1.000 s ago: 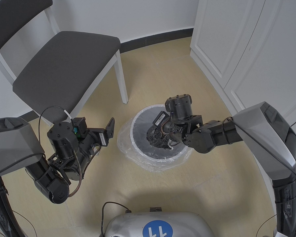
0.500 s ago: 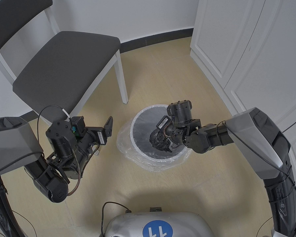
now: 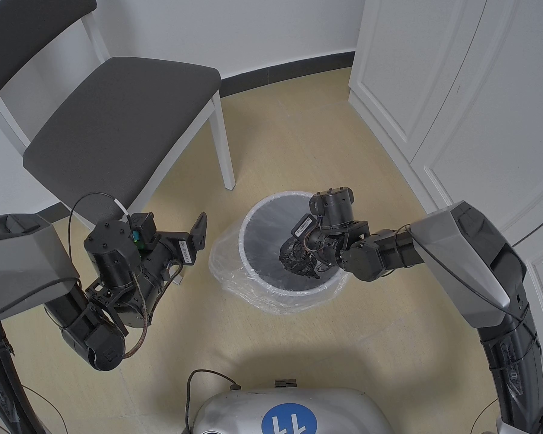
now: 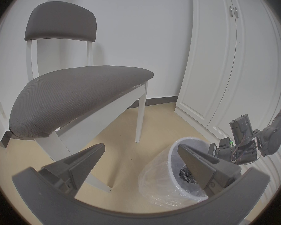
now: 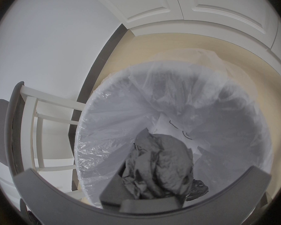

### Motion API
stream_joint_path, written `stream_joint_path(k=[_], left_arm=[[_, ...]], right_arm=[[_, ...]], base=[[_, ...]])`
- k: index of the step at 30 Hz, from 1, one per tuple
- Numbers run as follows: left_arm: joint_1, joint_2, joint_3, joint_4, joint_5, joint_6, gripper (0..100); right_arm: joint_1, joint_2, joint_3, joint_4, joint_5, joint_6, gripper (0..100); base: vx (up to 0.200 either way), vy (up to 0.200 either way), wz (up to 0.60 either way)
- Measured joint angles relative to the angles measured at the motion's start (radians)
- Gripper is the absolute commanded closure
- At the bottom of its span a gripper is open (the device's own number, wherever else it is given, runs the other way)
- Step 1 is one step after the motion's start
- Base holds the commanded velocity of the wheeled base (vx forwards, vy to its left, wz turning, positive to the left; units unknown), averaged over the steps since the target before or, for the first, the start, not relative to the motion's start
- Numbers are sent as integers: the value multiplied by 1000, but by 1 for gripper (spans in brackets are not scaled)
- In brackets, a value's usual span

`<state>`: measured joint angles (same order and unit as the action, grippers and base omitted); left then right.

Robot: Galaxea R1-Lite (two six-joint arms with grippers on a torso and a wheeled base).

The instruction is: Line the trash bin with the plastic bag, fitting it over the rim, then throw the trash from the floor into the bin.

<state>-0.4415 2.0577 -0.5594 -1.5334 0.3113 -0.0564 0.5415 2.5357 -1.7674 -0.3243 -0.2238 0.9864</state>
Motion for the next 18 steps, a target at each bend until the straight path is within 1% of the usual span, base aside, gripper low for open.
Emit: stream_joint_path(k=[2, 3, 18], left_arm=[[0, 0, 0, 0, 0, 0, 0], [0, 0, 0, 0, 0, 0, 0], [0, 0, 0, 0, 0, 0, 0]], right_arm=[[-3, 1, -4, 0, 0, 0, 100], [-4, 1, -5, 0, -1, 0, 0], [2, -23, 1, 2, -14, -5, 0]], base=[[0, 0, 0], [0, 0, 0], [0, 0, 0]])
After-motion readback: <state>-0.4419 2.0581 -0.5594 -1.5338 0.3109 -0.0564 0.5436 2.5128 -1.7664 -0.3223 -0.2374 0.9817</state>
